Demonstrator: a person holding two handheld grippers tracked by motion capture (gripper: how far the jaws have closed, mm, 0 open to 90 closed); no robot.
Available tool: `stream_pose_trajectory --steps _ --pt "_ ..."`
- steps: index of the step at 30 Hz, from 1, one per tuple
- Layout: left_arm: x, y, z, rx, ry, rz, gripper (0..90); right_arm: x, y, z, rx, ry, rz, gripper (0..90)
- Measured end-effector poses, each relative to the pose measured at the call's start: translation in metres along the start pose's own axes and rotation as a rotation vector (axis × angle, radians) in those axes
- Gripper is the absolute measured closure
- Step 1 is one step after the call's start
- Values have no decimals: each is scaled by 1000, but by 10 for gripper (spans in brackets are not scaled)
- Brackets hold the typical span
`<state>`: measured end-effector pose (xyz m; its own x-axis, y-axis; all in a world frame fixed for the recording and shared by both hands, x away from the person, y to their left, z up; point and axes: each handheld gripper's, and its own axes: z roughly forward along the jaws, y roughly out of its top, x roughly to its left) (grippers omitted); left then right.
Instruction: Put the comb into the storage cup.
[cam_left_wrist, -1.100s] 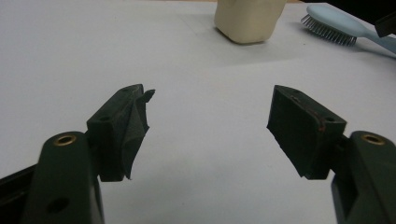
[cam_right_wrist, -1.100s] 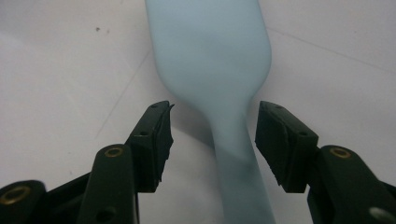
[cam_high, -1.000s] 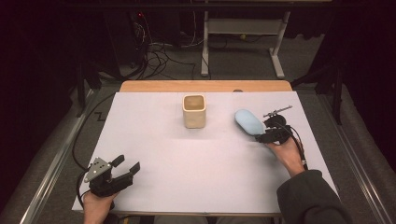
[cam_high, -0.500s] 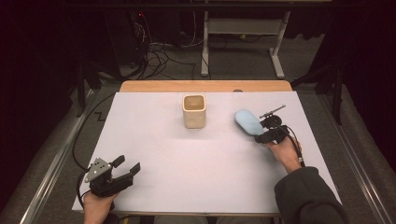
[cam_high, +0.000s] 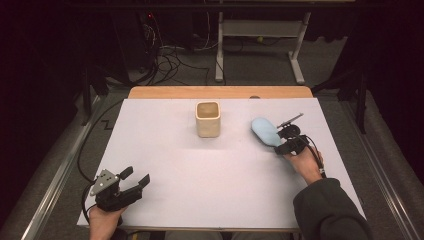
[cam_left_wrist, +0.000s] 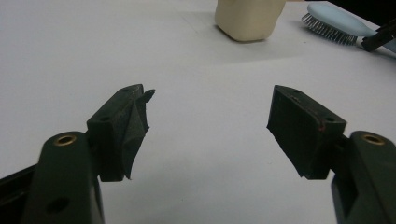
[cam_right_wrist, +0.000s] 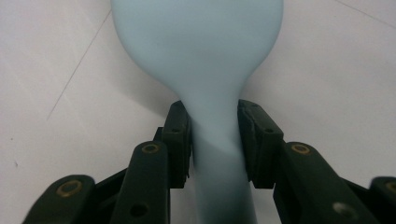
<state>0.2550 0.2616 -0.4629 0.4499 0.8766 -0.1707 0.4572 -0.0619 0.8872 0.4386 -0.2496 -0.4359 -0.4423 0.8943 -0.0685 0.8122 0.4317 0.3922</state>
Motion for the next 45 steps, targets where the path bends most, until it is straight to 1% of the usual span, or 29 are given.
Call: stream_pose_trajectory --steps 6,10,16,19,24,25,31,40,45 --pt "0 0 0 0 -2 1 292 0 1 0 9 7 0 687" --pt "0 0 0 0 -2 2 292 2 3 0 25 -5 -20 697" --pt "0 0 0 0 -2 3 292 2 6 0 50 -4 -25 702" --pt "0 0 0 0 -3 2 292 3 7 0 49 -8 -36 703" --pt "-1 0 1 1 -2 3 292 2 7 0 48 -1 -33 704" --pt "-1 0 1 1 -2 3 292 3 7 -1 49 -6 -35 704" --pt "0 0 0 -2 -2 1 292 3 6 -3 32 2 -40 706" --pt "-1 0 0 -1 -2 4 292 -1 3 -14 -7 26 -47 706" --pt "-1 0 0 -2 -3 3 292 0 2 -19 -29 27 -50 707"
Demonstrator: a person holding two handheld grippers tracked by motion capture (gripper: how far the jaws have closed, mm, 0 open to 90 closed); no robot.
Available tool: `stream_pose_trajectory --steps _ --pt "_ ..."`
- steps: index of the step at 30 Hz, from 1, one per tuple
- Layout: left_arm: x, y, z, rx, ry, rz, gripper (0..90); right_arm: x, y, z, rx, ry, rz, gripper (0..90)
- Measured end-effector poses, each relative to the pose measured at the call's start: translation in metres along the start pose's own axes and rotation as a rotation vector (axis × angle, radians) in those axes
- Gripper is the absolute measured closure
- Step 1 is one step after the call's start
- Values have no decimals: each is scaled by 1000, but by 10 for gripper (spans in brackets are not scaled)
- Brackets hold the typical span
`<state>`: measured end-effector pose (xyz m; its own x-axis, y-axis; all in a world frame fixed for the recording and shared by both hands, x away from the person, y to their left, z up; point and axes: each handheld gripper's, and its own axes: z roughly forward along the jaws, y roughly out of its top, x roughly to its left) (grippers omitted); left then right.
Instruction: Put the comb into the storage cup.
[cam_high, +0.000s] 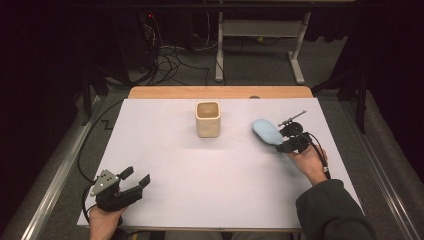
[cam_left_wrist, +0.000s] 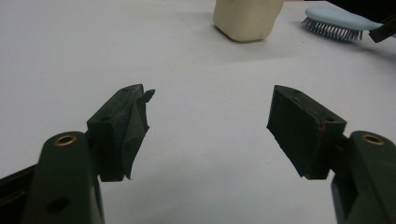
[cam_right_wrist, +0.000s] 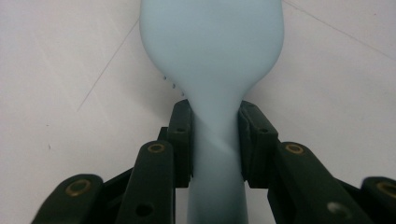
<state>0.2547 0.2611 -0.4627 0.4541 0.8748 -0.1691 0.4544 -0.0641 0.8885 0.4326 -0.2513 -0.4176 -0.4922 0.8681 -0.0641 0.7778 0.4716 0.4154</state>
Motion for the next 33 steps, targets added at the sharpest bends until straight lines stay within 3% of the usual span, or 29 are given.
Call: stream_pose_trajectory --steps 12,20,33 --pt "0 0 0 -4 -1 -1 292 8 -2 -10 -40 8 -52 707" --pt "-1 0 0 0 -3 5 292 14 -10 -28 -113 23 -75 706" --pt "-1 0 1 1 -2 6 292 30 -28 -39 -140 24 -145 706"
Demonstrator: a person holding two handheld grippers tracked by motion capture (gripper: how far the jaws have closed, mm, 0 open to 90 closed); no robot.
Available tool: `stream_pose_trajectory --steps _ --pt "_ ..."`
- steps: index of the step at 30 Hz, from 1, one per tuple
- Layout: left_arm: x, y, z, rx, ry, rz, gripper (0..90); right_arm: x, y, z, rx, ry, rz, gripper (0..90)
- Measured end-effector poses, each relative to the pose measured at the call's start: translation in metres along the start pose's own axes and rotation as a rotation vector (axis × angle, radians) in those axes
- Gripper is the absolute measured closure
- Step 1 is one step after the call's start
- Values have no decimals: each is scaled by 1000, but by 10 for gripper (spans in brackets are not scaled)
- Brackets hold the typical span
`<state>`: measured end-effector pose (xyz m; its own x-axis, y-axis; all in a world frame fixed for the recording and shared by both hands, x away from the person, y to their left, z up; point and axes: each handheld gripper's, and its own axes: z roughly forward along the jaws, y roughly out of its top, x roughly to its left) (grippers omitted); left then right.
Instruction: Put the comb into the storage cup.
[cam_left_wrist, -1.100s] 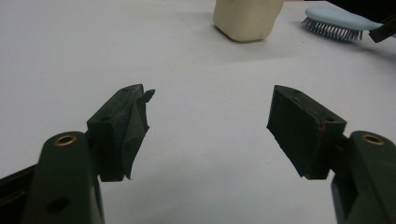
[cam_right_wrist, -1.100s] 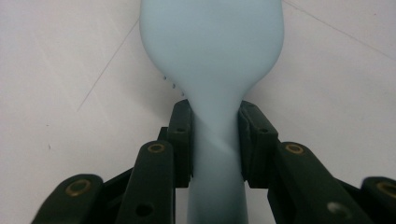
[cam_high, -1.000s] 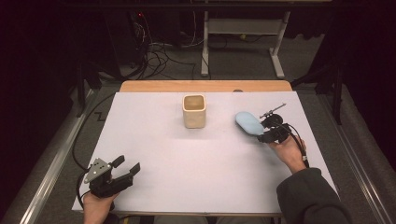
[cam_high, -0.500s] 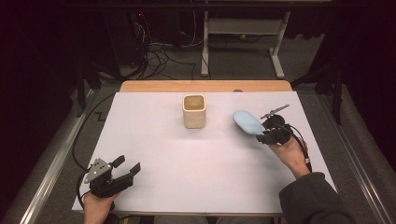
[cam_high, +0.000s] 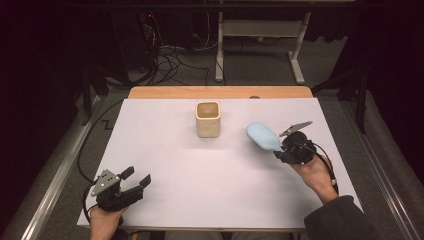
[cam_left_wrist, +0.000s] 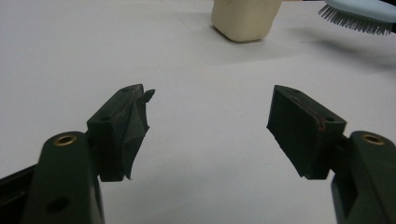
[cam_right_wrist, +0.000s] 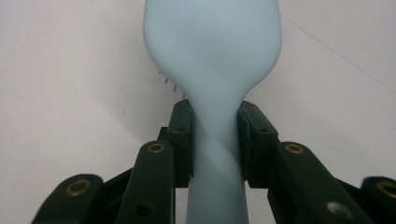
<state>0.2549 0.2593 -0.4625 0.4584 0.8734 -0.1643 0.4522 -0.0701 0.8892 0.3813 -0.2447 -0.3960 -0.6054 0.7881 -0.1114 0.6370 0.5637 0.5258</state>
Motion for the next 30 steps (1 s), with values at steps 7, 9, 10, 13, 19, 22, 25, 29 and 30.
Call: stream_pose_trajectory --steps 7,9,10,13,19,22,25,29,30 --pt "0 0 0 -2 -1 0 292 3 -11 -9 -41 9 8 706" --pt "0 0 0 -6 -11 -4 292 2 -15 -11 -49 12 20 706" --pt "-1 0 0 -8 -12 -5 292 2 -17 -11 -54 16 23 705" --pt "-1 0 0 -9 -12 -8 292 1 -22 -14 -67 23 33 705" --pt "-2 1 0 -14 -9 -6 292 5 -33 -24 -113 42 34 705" --pt "-3 2 0 -18 -16 -9 292 9 -39 -30 -139 52 36 705" --pt "-4 3 -1 -27 -15 -14 292 11 -44 -33 -155 66 38 705" --pt "-5 4 -2 -38 -15 -14 292 15 -50 -36 -165 76 40 705" --pt "-6 4 -2 -37 -16 -11 292 16 -51 -36 -168 80 38 705"
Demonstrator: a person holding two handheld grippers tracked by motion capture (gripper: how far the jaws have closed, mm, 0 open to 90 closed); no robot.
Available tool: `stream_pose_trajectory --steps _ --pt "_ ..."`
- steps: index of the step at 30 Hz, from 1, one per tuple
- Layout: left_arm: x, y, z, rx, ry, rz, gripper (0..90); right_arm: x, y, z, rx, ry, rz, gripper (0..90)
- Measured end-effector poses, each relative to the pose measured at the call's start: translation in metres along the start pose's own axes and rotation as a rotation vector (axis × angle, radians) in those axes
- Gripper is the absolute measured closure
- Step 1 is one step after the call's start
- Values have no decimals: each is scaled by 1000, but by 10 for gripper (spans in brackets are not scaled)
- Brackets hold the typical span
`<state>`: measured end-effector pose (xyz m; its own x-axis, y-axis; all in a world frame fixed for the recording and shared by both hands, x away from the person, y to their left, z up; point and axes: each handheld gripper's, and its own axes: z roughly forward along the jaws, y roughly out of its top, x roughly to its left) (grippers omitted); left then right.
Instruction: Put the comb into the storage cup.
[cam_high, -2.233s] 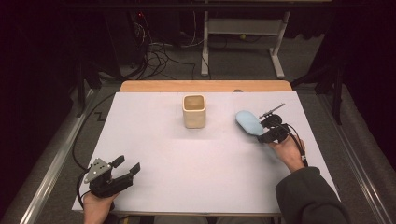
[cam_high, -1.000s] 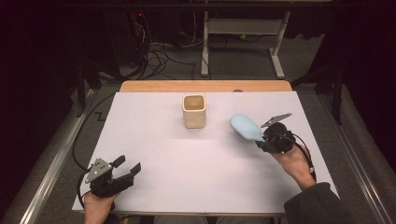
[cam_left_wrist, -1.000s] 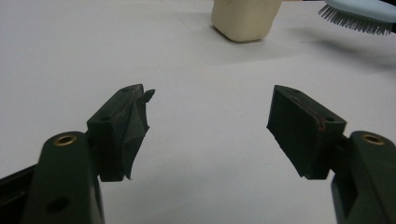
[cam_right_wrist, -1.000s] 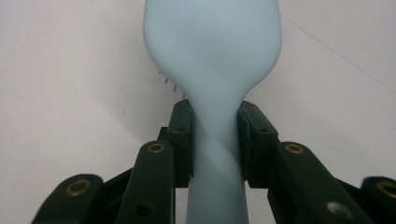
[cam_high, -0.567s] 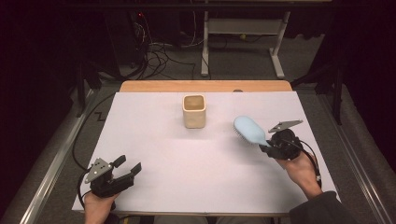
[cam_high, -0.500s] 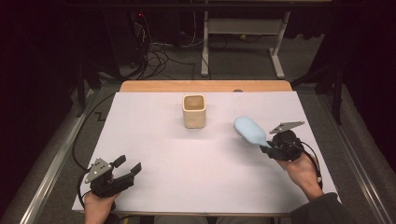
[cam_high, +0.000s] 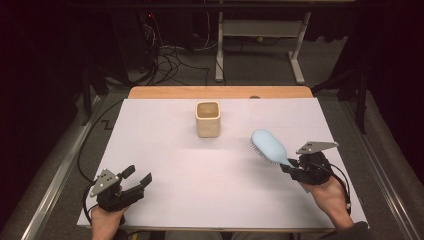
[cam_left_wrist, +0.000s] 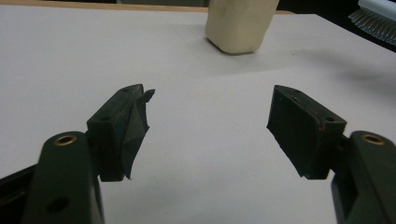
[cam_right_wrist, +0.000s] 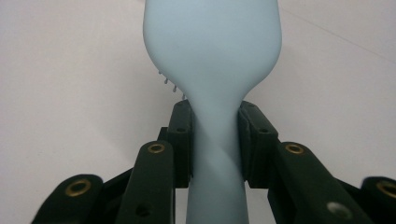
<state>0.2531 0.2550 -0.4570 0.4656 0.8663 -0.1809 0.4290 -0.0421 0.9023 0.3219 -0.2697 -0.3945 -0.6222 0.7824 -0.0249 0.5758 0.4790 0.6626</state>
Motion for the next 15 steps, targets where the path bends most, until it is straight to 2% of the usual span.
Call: stream_pose_trajectory --steps 7,9,15 --pt "-4 2 1 0 -16 11 291 8 -7 0 -17 18 0 705" --pt "-8 4 2 3 -34 41 290 14 -8 -1 -29 31 0 705" --pt "-15 9 4 4 -61 68 288 26 -7 -2 -49 45 -25 705"
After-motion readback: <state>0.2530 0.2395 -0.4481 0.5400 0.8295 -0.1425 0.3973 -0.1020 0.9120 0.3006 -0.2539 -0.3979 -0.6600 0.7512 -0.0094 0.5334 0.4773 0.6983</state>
